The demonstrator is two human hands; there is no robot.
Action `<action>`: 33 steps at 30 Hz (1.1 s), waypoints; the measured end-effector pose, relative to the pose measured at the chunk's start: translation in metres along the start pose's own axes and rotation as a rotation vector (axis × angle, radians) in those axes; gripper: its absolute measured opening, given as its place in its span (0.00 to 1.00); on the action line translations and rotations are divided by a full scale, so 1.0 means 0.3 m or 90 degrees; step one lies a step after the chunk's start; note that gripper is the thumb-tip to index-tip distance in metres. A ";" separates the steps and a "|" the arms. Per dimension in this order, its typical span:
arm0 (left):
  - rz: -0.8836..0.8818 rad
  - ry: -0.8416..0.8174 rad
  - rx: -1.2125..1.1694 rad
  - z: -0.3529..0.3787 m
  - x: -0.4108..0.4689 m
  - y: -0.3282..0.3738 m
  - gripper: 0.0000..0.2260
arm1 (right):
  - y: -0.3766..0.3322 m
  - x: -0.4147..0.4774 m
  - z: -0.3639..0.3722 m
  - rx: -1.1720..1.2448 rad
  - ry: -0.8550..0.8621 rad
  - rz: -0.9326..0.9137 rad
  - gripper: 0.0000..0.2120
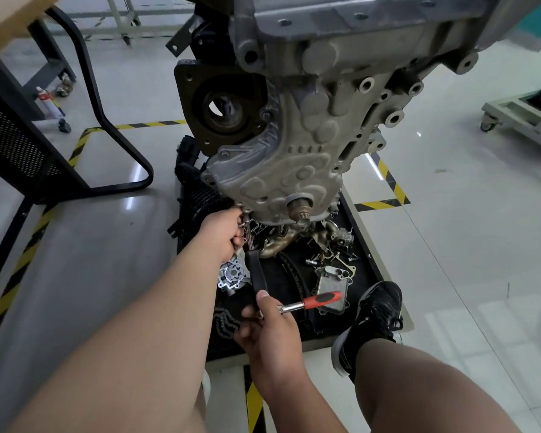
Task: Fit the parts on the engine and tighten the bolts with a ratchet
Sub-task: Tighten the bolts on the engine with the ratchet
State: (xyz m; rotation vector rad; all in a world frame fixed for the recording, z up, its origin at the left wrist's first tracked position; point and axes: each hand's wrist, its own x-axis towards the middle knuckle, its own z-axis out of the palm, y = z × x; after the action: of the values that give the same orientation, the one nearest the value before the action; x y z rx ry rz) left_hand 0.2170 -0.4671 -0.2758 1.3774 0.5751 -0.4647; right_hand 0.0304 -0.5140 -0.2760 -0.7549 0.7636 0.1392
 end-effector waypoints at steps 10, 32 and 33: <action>-0.008 0.001 0.001 0.003 0.006 -0.002 0.15 | 0.025 0.018 0.026 0.118 -0.010 0.075 0.10; -0.014 -0.001 0.009 -0.001 -0.004 0.006 0.14 | 0.032 0.005 0.033 0.250 -0.061 0.188 0.17; -0.019 -0.004 0.006 -0.001 -0.004 0.006 0.14 | 0.029 0.003 0.034 0.253 -0.068 0.194 0.18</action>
State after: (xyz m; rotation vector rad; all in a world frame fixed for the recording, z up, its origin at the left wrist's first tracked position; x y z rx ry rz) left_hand 0.2172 -0.4665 -0.2737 1.3769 0.5901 -0.4959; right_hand 0.0336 -0.5009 -0.2767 -0.2497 0.7707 0.2914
